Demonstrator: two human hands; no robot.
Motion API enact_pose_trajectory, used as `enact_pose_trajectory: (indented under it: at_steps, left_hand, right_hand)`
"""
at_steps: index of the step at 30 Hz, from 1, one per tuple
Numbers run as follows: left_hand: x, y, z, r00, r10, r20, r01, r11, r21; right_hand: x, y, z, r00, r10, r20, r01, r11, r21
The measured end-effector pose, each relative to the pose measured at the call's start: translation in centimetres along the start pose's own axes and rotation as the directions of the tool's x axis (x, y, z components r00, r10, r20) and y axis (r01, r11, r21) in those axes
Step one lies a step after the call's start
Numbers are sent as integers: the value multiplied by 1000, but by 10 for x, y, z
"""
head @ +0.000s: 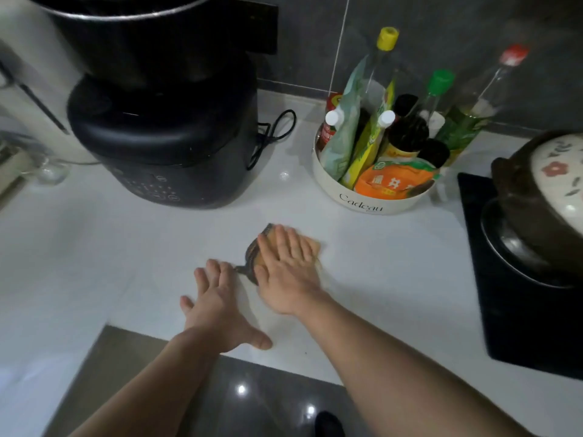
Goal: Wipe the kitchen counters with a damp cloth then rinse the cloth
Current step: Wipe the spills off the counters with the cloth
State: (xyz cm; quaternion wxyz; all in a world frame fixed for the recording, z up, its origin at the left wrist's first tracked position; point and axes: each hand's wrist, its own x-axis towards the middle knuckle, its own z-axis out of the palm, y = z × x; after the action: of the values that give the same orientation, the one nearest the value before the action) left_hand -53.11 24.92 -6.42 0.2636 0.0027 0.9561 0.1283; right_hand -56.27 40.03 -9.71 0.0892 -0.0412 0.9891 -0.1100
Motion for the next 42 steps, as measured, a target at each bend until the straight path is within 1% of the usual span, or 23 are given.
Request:
enact_pose_trajectory:
  at_steps: [1,3,5,7,10,12,14,16,18,20,23,26,27,28,29,31,32,34,35,38,40,42]
  left_hand:
    - [0,1,-1,1000,4,0,-4,1000,3]
    - [0,6,-6,1000,0,16,-1,999,40]
    - [1,19,-15,998,-50,46,42,986,162]
    - [3,41,-18,994,-84,64,65,966,250]
    - [-1,80,-5,996,45,79,-62,973,223]
    - [-9,97,8,993,99,65,-111,974,200]
    - [-12,101,16,994,102,48,-108,981,161]
    - [-11,101,17,994,103,33,-107,985,139]
    - [-6,99,18,994,100,34,-103,986,127]
    - [-5,98,19,994,86,62,-94,987,127]
    - [-6,98,20,994,90,64,-98,985,144]
    - [-7,97,17,991,102,83,-114,981,155]
    - [-9,95,15,989,130,70,-138,982,129]
    - [-10,93,12,986,159,50,-162,985,64]
    - [-13,88,8,985,171,18,-170,985,-43]
    - [-21,76,-1,988,128,-90,-149,950,-275]
    - [-26,69,-7,982,107,-158,-154,933,-325]
    - [-39,55,-17,962,118,-247,-189,940,-285]
    - [-44,46,-19,959,120,-258,-187,949,-252]
    - [-53,16,-21,980,94,-178,-132,968,-215]
    - [-56,-8,-24,989,50,-140,-82,970,-227]
    - [-61,-37,-28,985,-25,-171,-17,971,-240]
  right_hand:
    - [-11,-8,1,998,-67,-1,67,998,0]
    - [-37,0,2,989,-148,0,148,989,4]
    - [-65,23,4,990,-139,-12,139,990,19]
    - [-93,51,5,998,-44,-51,46,998,45]
    - [-113,100,-3,985,156,-73,-152,986,61]
    - [-109,138,-13,950,305,-69,-300,951,77]
    - [-97,181,-24,888,450,-98,-442,892,89]
    - [-83,221,-36,831,543,-125,-538,840,71]
    - [-75,242,-45,811,577,-94,-574,816,64]
    - [-78,244,-46,830,551,-83,-549,834,56]
    - [-108,226,-36,875,474,-92,-478,878,-16]
    - [-154,195,-21,908,418,-36,-418,908,14]
    - [-170,183,-17,915,403,-28,-402,915,29]
    - [-183,172,-12,921,390,-20,-389,921,34]
    - [-194,162,-9,927,375,-7,-375,927,31]
    - [-209,144,0,936,350,16,-350,937,0]
    - [-213,135,4,942,336,14,-336,942,-18]
    - [-215,113,12,955,298,-4,-298,954,-38]
    - [-213,101,16,961,275,0,-275,961,-36]
    - [-197,60,21,980,200,13,-200,979,-35]
    - [-179,30,21,986,165,18,-165,986,-18]
    - [-158,2,21,992,122,39,-123,992,0]
